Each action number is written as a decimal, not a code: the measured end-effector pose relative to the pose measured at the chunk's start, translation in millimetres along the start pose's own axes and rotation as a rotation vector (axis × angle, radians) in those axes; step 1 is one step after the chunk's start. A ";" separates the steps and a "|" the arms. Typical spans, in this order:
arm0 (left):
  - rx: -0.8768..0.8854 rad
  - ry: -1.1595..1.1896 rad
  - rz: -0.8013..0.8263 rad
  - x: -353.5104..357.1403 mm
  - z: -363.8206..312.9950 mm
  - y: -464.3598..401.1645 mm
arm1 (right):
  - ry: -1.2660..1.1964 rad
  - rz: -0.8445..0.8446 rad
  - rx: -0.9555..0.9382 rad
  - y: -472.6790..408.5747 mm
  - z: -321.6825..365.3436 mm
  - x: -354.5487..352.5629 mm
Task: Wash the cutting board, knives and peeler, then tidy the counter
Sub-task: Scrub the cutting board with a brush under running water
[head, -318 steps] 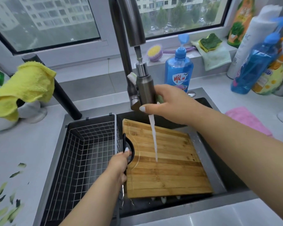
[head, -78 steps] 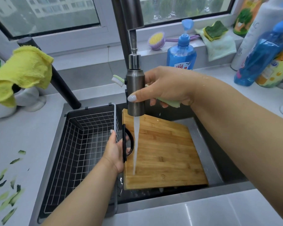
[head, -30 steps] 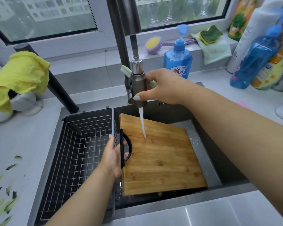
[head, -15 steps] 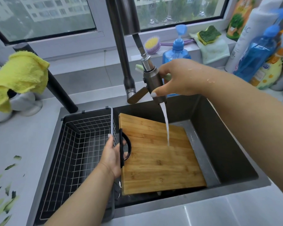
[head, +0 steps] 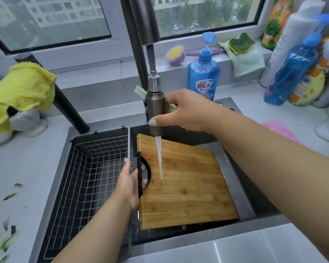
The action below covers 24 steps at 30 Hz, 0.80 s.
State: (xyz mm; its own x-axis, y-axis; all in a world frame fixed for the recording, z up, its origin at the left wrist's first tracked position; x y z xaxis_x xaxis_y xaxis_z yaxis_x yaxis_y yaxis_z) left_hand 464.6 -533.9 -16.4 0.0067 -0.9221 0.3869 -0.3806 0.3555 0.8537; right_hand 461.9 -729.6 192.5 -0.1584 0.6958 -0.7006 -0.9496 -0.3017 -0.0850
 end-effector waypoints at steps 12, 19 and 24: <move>0.003 -0.014 -0.017 1.6 -0.1 1.1 | -0.007 0.068 0.062 23.4 -7.6 -24.3; 0.007 -0.016 -0.029 0.9 -0.5 0.6 | 0.078 0.111 0.090 22.8 -8.2 -38.4; 0.008 -0.035 -0.037 1.7 -0.2 2.2 | -0.008 0.058 0.078 10.5 -5.2 -10.4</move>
State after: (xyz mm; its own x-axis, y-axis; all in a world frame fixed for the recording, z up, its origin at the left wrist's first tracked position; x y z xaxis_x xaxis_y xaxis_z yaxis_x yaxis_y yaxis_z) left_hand 464.0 -534.6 -13.8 -0.0116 -0.9394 0.3426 -0.3882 0.3200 0.8642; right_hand 455.0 -743.4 195.2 -0.2153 0.6842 -0.6968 -0.9570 -0.2898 0.0112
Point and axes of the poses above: each hand's wrist, its own y-axis away from the middle knuckle, its own x-axis out of the palm, z = x × y, the point moved 1 cm from there along -y, towards the middle knuckle, and after that the axes turned 15 degrees about -x, right-handed, at the moved point
